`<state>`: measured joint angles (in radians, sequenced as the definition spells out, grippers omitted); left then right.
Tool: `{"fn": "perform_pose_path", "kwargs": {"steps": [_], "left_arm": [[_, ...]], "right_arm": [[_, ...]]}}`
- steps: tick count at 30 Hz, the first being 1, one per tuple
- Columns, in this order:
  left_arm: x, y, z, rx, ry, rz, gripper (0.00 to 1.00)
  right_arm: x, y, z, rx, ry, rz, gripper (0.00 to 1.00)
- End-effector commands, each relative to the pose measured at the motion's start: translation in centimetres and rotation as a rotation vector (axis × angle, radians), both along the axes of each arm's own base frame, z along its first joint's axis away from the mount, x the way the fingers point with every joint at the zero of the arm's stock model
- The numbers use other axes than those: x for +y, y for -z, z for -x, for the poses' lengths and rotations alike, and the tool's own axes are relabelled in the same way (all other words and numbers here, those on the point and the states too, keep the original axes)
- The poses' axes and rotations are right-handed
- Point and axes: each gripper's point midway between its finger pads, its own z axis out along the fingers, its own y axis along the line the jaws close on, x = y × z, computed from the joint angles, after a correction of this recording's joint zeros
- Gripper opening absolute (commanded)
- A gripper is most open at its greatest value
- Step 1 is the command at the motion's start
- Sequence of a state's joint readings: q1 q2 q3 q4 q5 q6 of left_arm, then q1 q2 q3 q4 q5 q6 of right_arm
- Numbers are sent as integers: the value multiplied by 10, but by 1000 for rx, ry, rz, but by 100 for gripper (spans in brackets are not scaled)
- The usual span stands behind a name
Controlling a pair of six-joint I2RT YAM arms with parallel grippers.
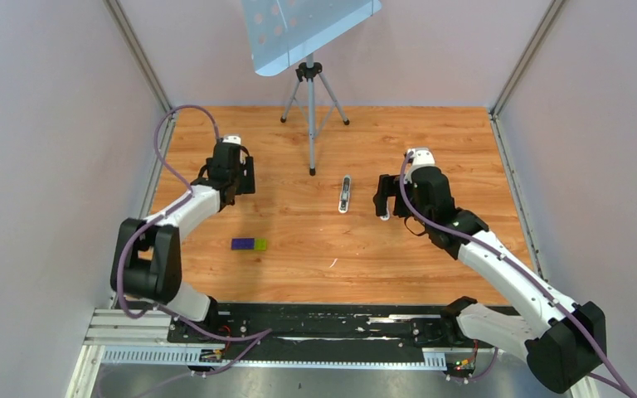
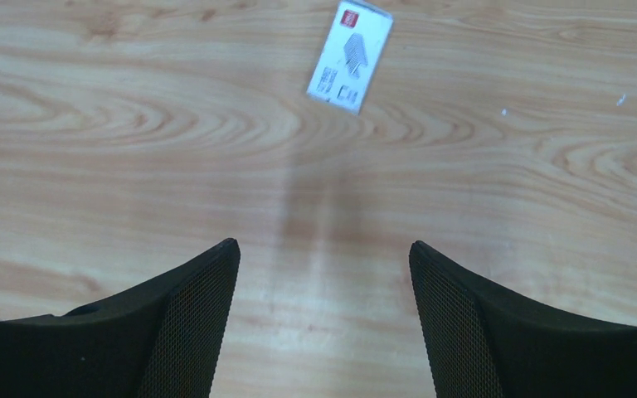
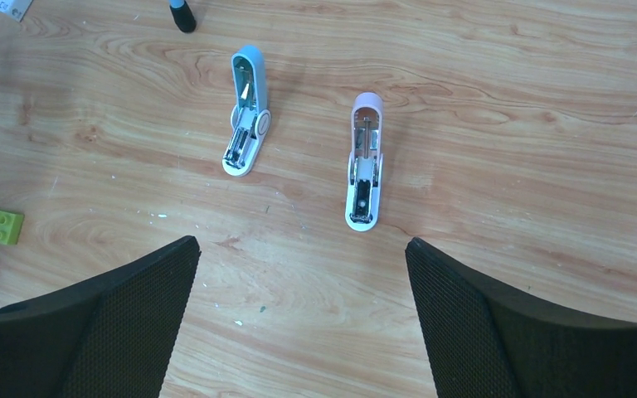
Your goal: Load the staples into the stapler
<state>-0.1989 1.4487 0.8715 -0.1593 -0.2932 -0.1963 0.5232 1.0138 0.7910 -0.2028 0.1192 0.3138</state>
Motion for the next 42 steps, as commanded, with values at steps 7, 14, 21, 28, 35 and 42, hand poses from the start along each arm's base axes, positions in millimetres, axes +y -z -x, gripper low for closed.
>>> {"fn": "perform_pose_path", "kwargs": {"steps": [7, 14, 21, 28, 35, 42], "left_arm": [[-11, 24, -86, 35, 81, -8, 73], [4, 38, -99, 87, 54, 5, 74], [-3, 59, -100, 189, 110, 51, 76], [-4, 62, -106, 203, 110, 72, 73], [-2, 75, -107, 259, 116, 53, 71], [-1, 75, -109, 256, 125, 44, 62]], "right_arm": [[1, 2, 0, -10, -40, 17, 91], [-4, 2, 0, -10, -31, 49, 91], [-11, -9, -1, -46, -6, 61, 91], [-14, -10, 0, -55, -1, 68, 91], [-20, -12, 2, -70, 15, 83, 91], [-21, -10, 1, -66, 20, 90, 91]]}}
